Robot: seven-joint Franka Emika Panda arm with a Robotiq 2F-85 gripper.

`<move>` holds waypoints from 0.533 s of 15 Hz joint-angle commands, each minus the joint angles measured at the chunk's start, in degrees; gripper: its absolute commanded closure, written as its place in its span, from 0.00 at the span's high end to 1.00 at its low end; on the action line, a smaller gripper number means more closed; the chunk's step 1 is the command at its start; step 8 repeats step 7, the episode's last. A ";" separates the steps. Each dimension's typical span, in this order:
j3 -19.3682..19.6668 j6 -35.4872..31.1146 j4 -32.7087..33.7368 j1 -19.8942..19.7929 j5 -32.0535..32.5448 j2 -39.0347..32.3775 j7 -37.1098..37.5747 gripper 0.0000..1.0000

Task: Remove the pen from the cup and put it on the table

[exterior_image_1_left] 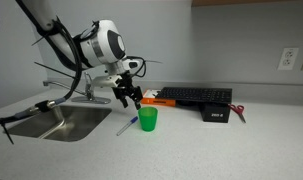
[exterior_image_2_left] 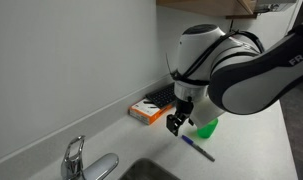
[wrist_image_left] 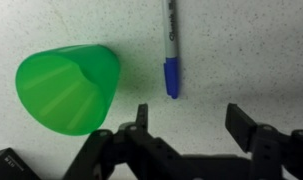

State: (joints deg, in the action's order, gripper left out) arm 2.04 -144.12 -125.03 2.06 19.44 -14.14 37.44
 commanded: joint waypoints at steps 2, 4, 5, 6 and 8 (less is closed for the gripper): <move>1.39 1.16 1.85 1.16 -1.60 -0.41 -1.24 1.00; 1.76 0.12 0.58 1.38 -0.66 0.01 -0.47 1.00; 1.84 0.28 0.75 1.36 -0.68 0.01 -0.46 1.00; 1.89 0.36 0.86 1.34 -0.68 0.01 -0.46 1.00; 1.91 0.40 0.90 1.34 -0.69 0.01 -0.46 1.00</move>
